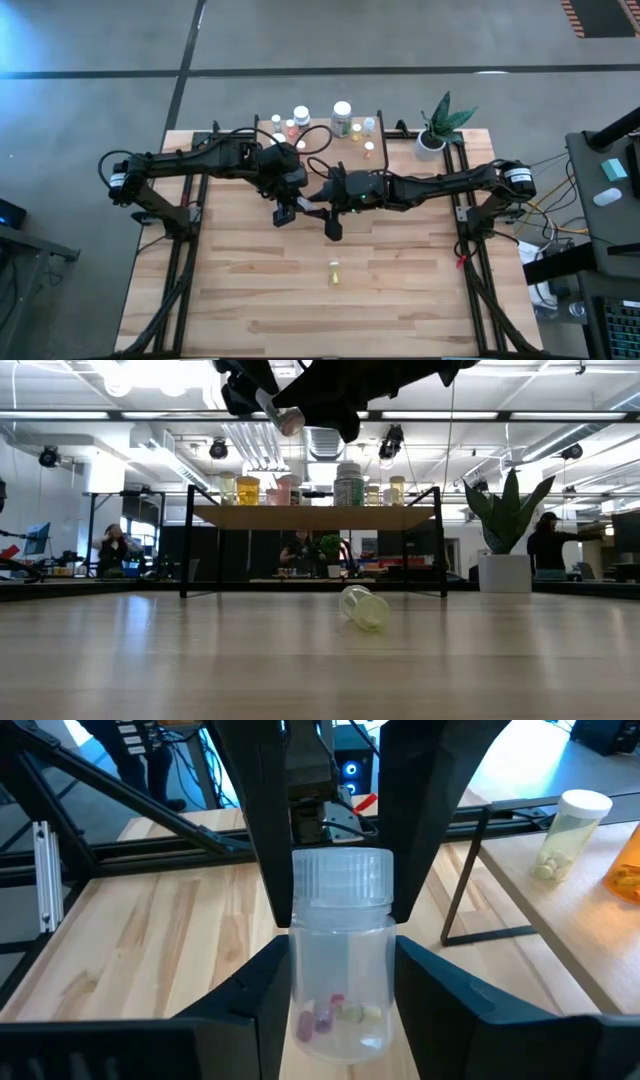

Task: Pick and place medicine bottles onto shelf by color
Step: Put the blue medicine bottle on the shelf

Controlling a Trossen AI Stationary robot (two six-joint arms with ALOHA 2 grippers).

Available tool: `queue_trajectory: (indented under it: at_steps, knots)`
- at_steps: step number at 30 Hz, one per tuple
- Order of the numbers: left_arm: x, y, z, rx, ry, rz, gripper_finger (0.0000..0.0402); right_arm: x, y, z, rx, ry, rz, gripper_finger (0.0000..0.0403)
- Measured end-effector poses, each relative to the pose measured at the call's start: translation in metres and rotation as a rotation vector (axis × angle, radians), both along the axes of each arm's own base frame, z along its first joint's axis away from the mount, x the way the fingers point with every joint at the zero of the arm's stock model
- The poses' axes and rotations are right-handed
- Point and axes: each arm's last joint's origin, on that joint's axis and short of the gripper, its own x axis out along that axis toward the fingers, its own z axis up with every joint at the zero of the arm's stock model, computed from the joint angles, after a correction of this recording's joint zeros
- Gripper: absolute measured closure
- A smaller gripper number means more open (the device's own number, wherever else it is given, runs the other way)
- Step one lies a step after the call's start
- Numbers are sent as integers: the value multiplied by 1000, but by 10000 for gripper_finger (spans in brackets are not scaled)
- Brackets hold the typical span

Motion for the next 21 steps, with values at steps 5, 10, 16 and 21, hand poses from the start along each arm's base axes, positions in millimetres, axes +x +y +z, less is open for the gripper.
queue_trajectory:
  at_steps: [5,10,16,21]
  knots:
    - [0,0,0,9,-5,-8,254,0,0,0,0,4,-1,254]
    - [1,0,0,21,-9,-15,251,-1,0,-1,-1,17,-3,257]
    - [1,1,1,60,-20,-16,216,-1,-1,-3,-4,33,-13,254]
    - [-4,2,6,127,-30,2,178,-1,-3,-3,1,33,-26,256]
